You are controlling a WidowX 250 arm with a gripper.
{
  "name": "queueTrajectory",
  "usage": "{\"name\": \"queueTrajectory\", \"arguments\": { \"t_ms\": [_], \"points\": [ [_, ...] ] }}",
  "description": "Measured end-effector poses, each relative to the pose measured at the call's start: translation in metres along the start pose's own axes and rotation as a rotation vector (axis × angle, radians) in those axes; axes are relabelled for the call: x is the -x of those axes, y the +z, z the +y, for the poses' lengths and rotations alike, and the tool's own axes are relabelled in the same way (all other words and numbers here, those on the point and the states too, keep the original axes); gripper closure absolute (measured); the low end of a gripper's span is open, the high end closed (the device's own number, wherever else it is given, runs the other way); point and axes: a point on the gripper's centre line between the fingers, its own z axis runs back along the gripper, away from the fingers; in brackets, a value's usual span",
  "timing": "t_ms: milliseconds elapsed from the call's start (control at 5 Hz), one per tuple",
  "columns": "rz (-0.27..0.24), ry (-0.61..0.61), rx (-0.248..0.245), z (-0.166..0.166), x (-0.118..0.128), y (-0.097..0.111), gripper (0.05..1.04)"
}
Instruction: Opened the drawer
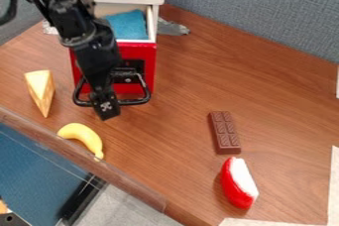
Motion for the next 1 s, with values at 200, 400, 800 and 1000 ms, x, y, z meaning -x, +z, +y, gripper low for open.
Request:
{"name": "queueTrajectory", "arguments": {
  "t_ms": [200,400,800,1000],
  "points": [
    [-0.032,0.033,0.002,0.002,-0.003,0.022,0.083],
    [-0.049,0.052,0.005,0.004,-0.008,0.046,0.083],
    [-0.042,0.142,-0.055,0.030,-0.033,0.091,0.083],
    [-0.032,0.183,-0.058,0.048,-0.053,0.096,0.083]
  ]
}}
